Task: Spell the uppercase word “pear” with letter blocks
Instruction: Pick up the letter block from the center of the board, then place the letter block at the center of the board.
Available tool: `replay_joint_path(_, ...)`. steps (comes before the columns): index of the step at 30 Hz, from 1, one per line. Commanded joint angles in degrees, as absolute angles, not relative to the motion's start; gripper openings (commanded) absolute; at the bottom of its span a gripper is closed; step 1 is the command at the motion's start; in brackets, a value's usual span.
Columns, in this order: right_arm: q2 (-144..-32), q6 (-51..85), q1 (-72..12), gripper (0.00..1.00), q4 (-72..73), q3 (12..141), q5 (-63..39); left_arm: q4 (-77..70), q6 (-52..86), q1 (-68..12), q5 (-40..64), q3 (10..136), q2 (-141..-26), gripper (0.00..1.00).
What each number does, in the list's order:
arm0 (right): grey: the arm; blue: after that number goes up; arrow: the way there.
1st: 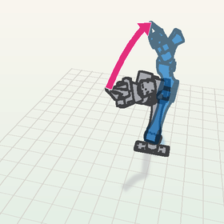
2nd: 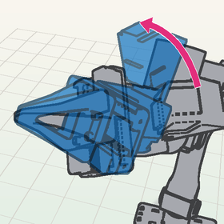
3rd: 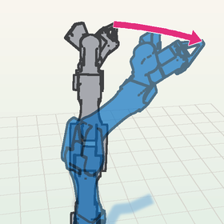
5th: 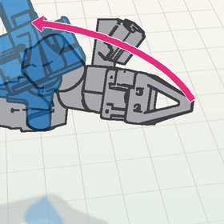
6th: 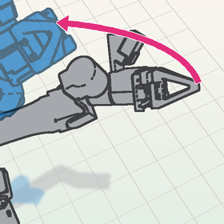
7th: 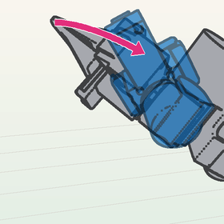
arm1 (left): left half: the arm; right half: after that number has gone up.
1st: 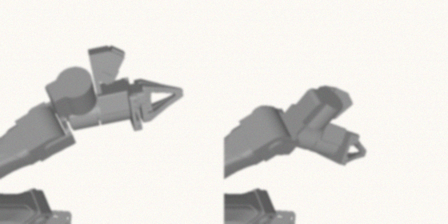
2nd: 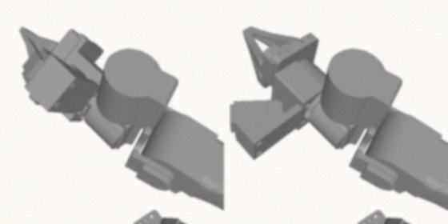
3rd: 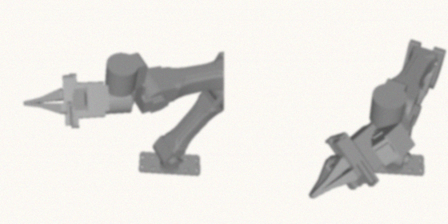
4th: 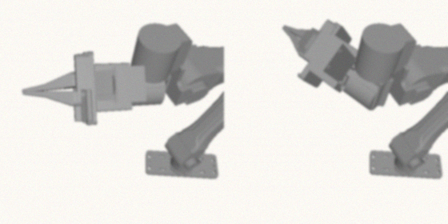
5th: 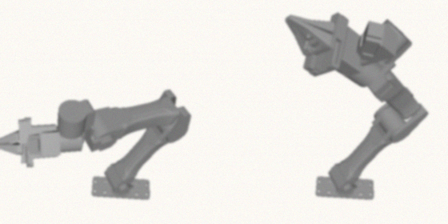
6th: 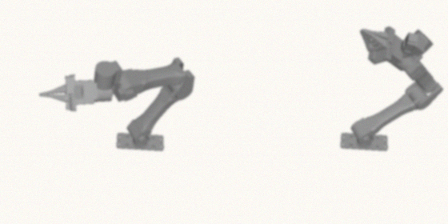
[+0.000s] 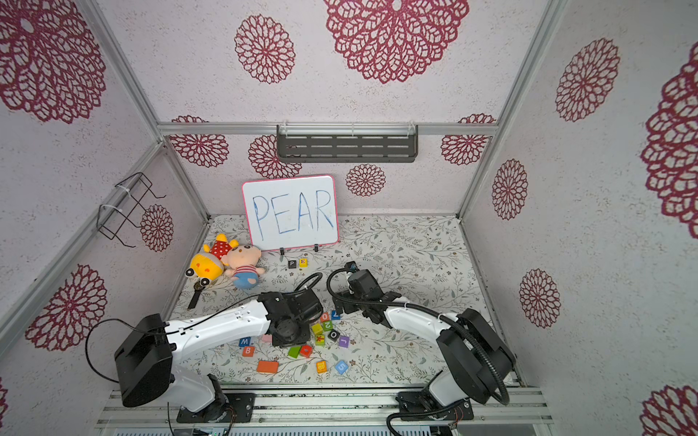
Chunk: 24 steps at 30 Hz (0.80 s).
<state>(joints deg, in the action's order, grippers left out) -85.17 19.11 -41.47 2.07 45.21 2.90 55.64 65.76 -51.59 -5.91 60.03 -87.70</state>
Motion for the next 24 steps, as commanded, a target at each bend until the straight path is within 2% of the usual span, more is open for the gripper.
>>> replay_joint_path(1,-86.21,19.86,-40.55,0.99,4.19,46.94,3.87,55.88,59.13,-46.56,-8.68,63.25,-86.87,0.21)
replay_joint_path(11,-90.50,19.28,-38.72,0.99,7.11,48.26,3.52,56.67,45.04,-34.81,-8.90,80.10,-99.03,0.19)
replay_joint_path(17,-91.57,19.15,-37.54,0.99,8.84,48.08,2.77,58.05,40.73,-31.78,-7.52,91.49,-107.67,0.17)
replay_joint_path(24,-93.98,18.35,-37.18,0.99,10.67,49.64,1.87,60.68,38.08,-30.53,-5.91,104.93,-119.32,0.10)
